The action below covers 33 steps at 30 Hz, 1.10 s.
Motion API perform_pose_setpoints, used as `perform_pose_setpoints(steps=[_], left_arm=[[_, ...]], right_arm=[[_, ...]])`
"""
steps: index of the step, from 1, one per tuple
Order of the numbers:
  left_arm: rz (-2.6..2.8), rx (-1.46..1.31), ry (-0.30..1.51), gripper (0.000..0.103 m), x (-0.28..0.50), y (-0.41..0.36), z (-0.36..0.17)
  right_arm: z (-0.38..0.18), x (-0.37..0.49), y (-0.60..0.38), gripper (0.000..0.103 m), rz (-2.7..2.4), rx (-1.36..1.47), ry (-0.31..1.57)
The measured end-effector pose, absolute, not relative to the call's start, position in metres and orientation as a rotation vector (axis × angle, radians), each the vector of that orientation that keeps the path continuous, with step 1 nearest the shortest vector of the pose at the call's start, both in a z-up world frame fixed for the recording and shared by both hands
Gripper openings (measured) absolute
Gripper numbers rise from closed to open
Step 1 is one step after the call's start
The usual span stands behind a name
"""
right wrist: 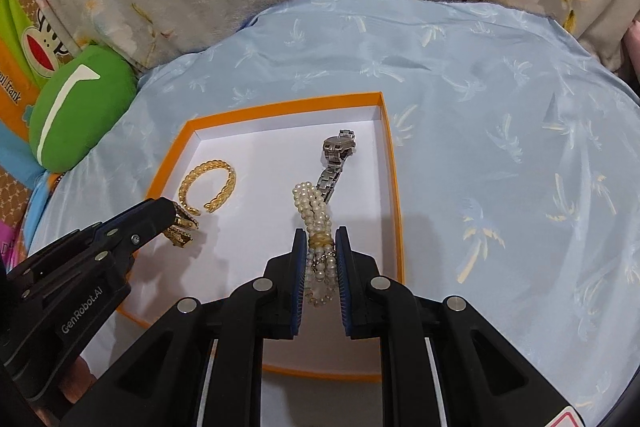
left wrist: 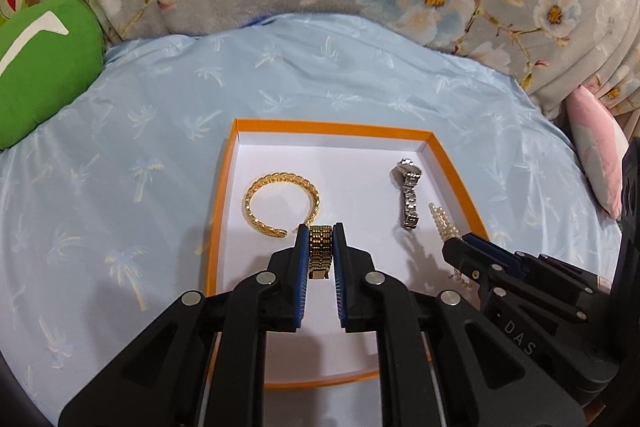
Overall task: Organize jewelry
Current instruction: 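Carry the pearl bracelet and gold watch into the box and open both tools, then lower the left tool onto the black bead bracelet and close it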
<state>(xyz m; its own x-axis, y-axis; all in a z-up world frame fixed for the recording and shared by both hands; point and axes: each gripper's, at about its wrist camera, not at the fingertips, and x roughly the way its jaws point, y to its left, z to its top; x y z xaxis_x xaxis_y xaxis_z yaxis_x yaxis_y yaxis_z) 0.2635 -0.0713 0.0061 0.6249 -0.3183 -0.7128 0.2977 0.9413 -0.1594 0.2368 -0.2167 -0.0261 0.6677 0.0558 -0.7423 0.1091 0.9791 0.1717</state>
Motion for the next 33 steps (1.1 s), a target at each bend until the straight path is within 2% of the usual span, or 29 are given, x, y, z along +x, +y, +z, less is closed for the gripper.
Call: perform_pose_setpoints(steps=[13, 16, 22, 26, 33], left_arm=[[-0.315, -0.053, 0.819, 0.012, 0.272, -0.063, -0.005], [-0.297, -0.049, 0.787, 0.018, 0.268, -0.056, 0.006], [-0.282, -0.077, 0.749, 0.022, 0.242, -0.023, 0.032], [-0.281, -0.093, 0.758, 0.033, 0.209, -0.003, 0.034], [-0.291, -0.107, 0.829, 0.034, 0.152, 0.011, 0.016]], right_arm=[[-0.035, 0.241, -0.218, 0.016, -0.033, 0.202, 0.828], [-0.022, 0.229, -0.222, 0.016, -0.036, 0.214, 0.800], [0.001, 0.179, -0.235, 0.021, -0.034, 0.229, 0.762], [0.000, 0.138, -0.243, 0.024, -0.039, 0.259, 0.769], [-0.018, 0.076, -0.238, 0.024, -0.057, 0.235, 0.822]])
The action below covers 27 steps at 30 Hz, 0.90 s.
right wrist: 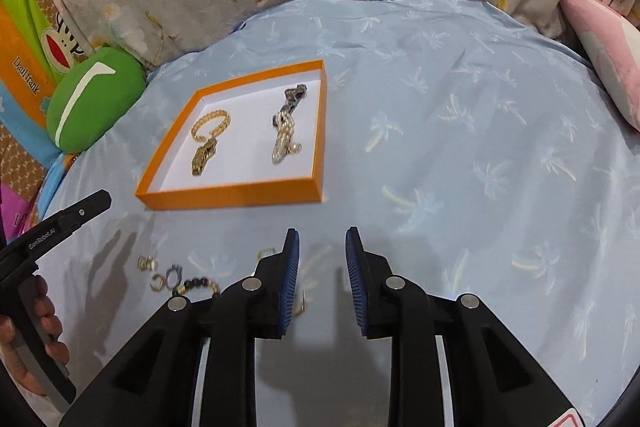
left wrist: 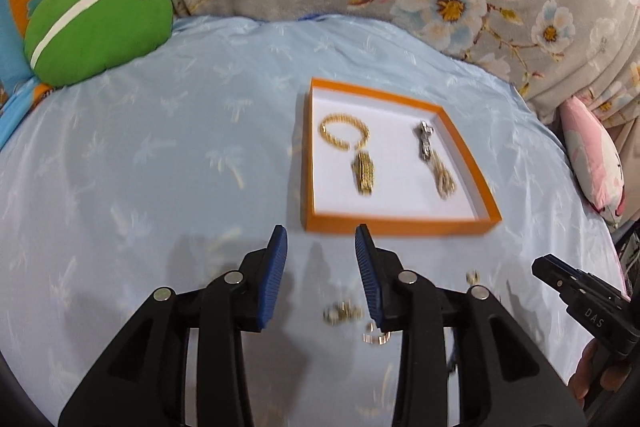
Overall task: Organize jewelry
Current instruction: 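Lower the left tool onto the black bead bracelet and close it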
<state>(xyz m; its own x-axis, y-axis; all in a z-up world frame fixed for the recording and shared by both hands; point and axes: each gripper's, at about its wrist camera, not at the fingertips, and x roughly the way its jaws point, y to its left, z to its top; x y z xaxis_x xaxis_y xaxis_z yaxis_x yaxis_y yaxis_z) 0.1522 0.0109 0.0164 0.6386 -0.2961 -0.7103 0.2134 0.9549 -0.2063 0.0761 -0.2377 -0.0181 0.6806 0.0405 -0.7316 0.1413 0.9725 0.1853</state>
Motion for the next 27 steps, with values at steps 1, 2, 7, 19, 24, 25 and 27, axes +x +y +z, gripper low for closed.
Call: perform_pose_setpoints(steps=[1, 2, 7, 19, 24, 25, 27], left_arm=[[-0.297, -0.107, 0.841, 0.034, 0.145, 0.011, 0.014], [-0.301, -0.109, 0.848, 0.035, 0.139, 0.011, 0.012], [-0.310, -0.116, 0.878, 0.041, 0.114, 0.012, 0.001], [-0.375, -0.096, 0.934, 0.047, 0.083, -0.025, -0.015], [-0.366, -0.096, 0.947, 0.047, 0.088, -0.037, -0.020], [-0.368, -0.097, 0.947, 0.047, 0.088, -0.039, -0.019], [-0.377, -0.089, 0.940, 0.047, 0.086, -0.044, -0.018]], right_arm=[[-0.021, 0.070, -0.235, 0.024, -0.053, 0.232, 0.831], [-0.024, 0.063, -0.232, 0.024, -0.047, 0.227, 0.841], [-0.037, 0.039, -0.215, 0.024, -0.033, 0.204, 0.872], [-0.046, 0.017, -0.212, 0.024, -0.037, 0.225, 0.891], [-0.043, 0.014, -0.216, 0.024, -0.041, 0.232, 0.881], [-0.043, 0.014, -0.218, 0.024, -0.044, 0.235, 0.880], [-0.043, 0.012, -0.221, 0.024, -0.052, 0.241, 0.879]])
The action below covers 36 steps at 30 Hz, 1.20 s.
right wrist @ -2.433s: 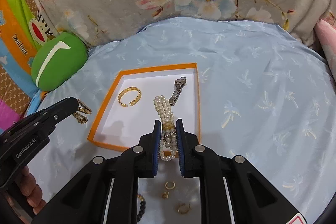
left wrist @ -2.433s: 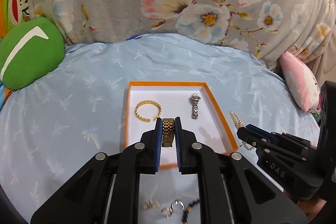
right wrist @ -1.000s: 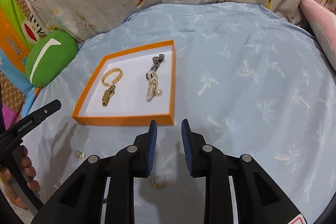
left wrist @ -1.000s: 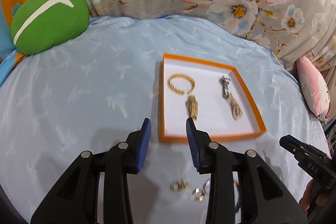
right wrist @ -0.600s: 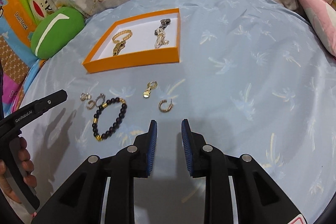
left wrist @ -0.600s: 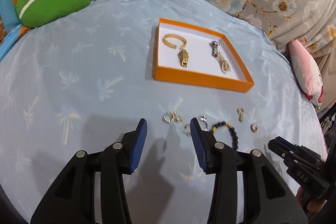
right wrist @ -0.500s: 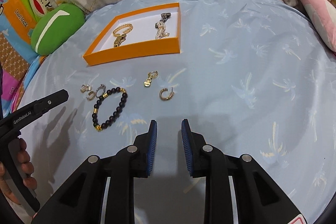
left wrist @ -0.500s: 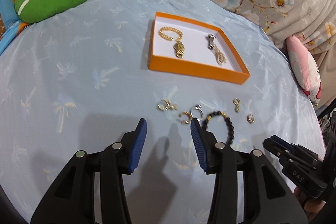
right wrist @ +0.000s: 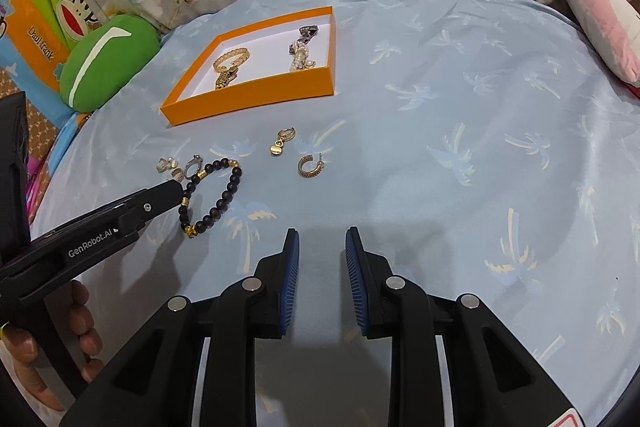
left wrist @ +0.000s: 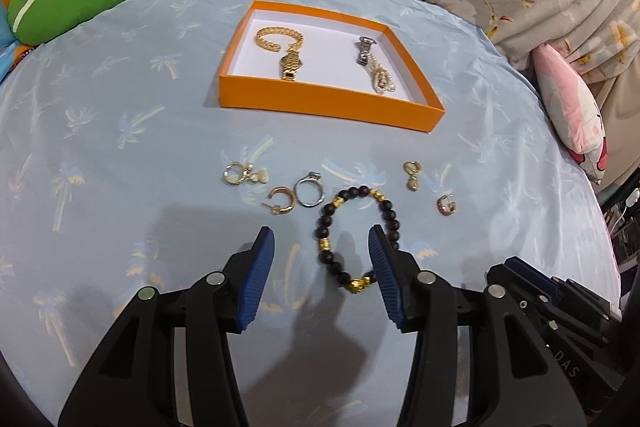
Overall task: Organize jewelry
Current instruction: 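Lower the left tool onto the black bead bracelet and close it, then grasp the silver stone ring with the right tool while the left tool holds the bead bracelet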
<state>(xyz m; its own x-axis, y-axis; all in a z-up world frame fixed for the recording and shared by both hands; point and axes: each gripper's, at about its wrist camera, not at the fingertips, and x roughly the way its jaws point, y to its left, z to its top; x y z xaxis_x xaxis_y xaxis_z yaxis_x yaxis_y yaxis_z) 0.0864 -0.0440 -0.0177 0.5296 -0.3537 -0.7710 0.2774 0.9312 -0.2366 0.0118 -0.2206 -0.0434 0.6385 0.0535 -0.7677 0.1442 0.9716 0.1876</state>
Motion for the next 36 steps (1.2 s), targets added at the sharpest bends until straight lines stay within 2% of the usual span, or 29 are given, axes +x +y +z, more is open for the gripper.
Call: perform_pose_setpoints(steps=[7, 17, 25, 26, 27, 29, 30, 31, 36], left_arm=[[-0.379, -0.034, 0.958, 0.050, 0.088, -0.070, -0.030], [-0.373, -0.069, 0.945, 0.049, 0.091, -0.064, -0.029], [-0.333, -0.028, 0.929, 0.044, 0.094, -0.056, -0.031], [-0.326, -0.002, 0.919, 0.040, 0.092, -0.059, -0.032], [-0.320, 0.026, 0.906, 0.030, 0.091, -0.063, -0.032], [-0.318, 0.055, 0.892, 0.019, 0.089, -0.066, -0.033], [-0.318, 0.054, 0.888, 0.011, 0.089, -0.065, -0.034], [-0.323, 0.050, 0.890, 0.007, 0.090, -0.065, -0.034], [-0.346, 0.051, 0.882, 0.007, 0.085, -0.062, -0.034]], right_arm=[[-0.043, 0.009, -0.229, 0.024, -0.074, 0.261, 0.876], [-0.042, 0.007, -0.234, 0.024, -0.081, 0.272, 0.866], [-0.041, 0.007, -0.234, 0.024, -0.077, 0.273, 0.863], [-0.041, 0.007, -0.233, 0.024, -0.077, 0.271, 0.863], [-0.041, 0.007, -0.232, 0.024, -0.077, 0.270, 0.863], [-0.041, 0.008, -0.232, 0.024, -0.077, 0.268, 0.863], [-0.041, 0.008, -0.232, 0.024, -0.078, 0.268, 0.862], [-0.041, 0.009, -0.231, 0.024, -0.077, 0.269, 0.862], [-0.041, 0.011, -0.231, 0.024, -0.078, 0.265, 0.862]])
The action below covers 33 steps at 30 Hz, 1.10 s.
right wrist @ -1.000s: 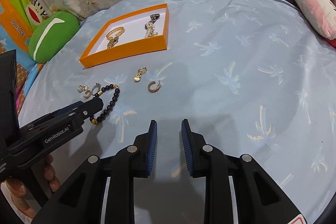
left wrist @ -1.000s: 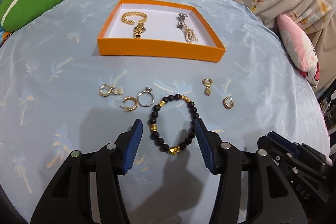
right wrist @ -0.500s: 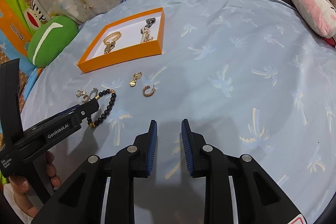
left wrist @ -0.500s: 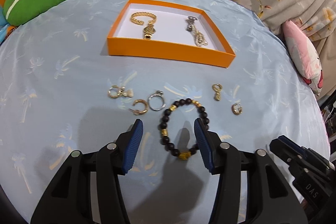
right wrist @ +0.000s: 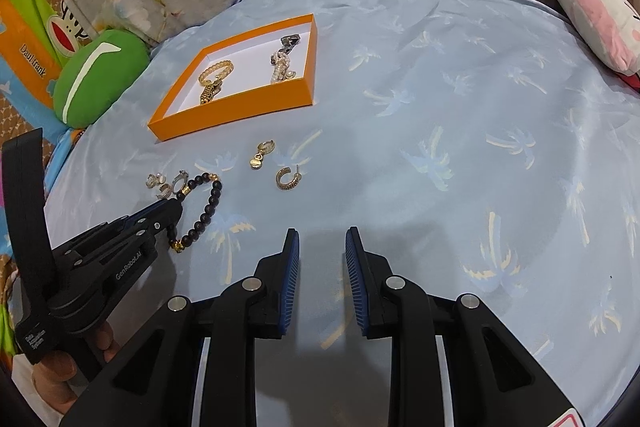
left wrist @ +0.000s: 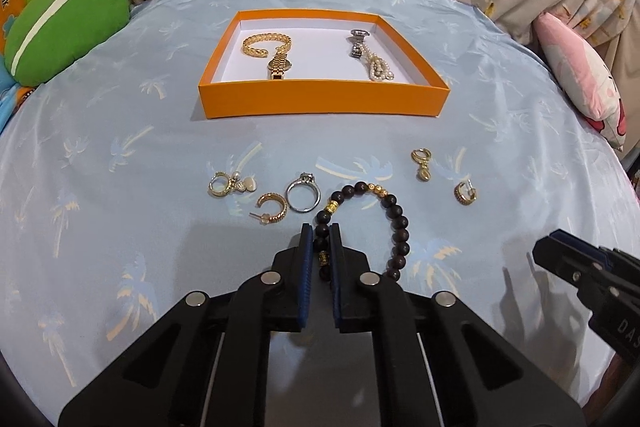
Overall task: Organize jewelry
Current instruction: 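Grasp the silver stone ring with the right tool while the left tool holds the bead bracelet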
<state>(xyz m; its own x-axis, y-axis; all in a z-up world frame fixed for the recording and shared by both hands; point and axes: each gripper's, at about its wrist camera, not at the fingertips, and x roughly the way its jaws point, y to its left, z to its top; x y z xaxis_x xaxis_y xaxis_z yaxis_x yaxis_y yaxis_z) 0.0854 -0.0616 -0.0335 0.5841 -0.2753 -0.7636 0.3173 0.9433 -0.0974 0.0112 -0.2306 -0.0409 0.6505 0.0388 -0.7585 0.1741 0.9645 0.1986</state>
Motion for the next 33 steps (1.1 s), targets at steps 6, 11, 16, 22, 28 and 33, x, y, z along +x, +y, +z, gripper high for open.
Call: perform_pose_setpoints(steps=[6, 11, 16, 22, 28, 33], left_arm=[[-0.370, 0.005, 0.867, 0.007, 0.069, -0.035, -0.018], [-0.343, -0.009, 0.867, 0.007, 0.063, -0.011, -0.010], [-0.310, -0.040, 0.880, 0.007, 0.065, 0.008, -0.012], [-0.287, -0.062, 0.882, 0.007, 0.069, 0.022, -0.013], [-0.287, -0.082, 0.892, 0.007, 0.072, 0.029, -0.017], [-0.286, -0.086, 0.893, 0.007, 0.074, 0.031, -0.018]], right_arm=[[-0.036, 0.017, -0.223, 0.024, -0.053, 0.255, 0.856], [-0.036, 0.032, -0.205, 0.024, 0.014, 0.259, 0.866], [-0.037, 0.057, -0.173, 0.024, 0.075, 0.223, 0.883], [-0.037, 0.091, -0.139, 0.024, 0.120, 0.173, 0.886], [-0.043, 0.113, -0.118, 0.024, 0.127, 0.150, 0.905], [-0.052, 0.123, -0.111, 0.024, 0.113, 0.140, 0.928]])
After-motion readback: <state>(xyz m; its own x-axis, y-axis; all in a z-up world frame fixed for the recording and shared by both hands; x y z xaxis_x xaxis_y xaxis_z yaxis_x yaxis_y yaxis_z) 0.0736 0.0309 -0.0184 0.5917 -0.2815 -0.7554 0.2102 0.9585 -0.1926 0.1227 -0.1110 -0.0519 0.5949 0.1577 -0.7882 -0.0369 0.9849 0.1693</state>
